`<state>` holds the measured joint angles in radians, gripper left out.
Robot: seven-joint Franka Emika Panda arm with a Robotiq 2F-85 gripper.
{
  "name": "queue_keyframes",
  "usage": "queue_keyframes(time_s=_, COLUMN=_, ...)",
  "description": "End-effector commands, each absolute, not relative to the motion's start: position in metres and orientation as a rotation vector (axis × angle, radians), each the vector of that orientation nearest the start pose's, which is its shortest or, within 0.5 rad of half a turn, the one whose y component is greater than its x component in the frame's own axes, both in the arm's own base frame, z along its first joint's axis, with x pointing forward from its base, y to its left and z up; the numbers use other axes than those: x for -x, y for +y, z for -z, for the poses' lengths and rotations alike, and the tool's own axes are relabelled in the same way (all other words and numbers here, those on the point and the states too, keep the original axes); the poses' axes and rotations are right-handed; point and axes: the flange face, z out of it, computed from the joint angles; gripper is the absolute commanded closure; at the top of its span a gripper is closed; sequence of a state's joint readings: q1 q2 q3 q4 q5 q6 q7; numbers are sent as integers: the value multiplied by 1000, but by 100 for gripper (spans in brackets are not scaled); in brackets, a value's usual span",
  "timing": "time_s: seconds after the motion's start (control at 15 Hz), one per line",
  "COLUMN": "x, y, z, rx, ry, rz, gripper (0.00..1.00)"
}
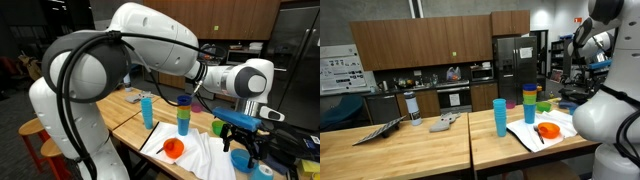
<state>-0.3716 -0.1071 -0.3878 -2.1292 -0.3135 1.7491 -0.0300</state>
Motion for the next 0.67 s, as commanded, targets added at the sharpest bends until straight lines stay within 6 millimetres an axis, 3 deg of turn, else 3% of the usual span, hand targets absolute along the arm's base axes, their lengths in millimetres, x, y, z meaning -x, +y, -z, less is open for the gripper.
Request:
queue_keyframes(time_s=0.0, x=-334, y=-359, z=-436, rx=3067, ry=986, rz=-579, gripper=0)
queue_keyframes(time_s=0.07, x=-334, y=-359, z=-436, rx=3067, ry=986, rz=-579, gripper=0)
queue_keyframes(time_s=0.13, x=-330, y=-378, z=-438, rx=3017, ry=1043, rz=-558, gripper=0)
queue_keyframes(time_s=0.4, x=-298, y=-468, z=-418, rx=3011, ry=1316, rz=-479, gripper=0)
queue_keyframes(time_s=0.6, x=-283, y=-533, z=-403, rx=2872, ry=1585, rz=-497, gripper=0)
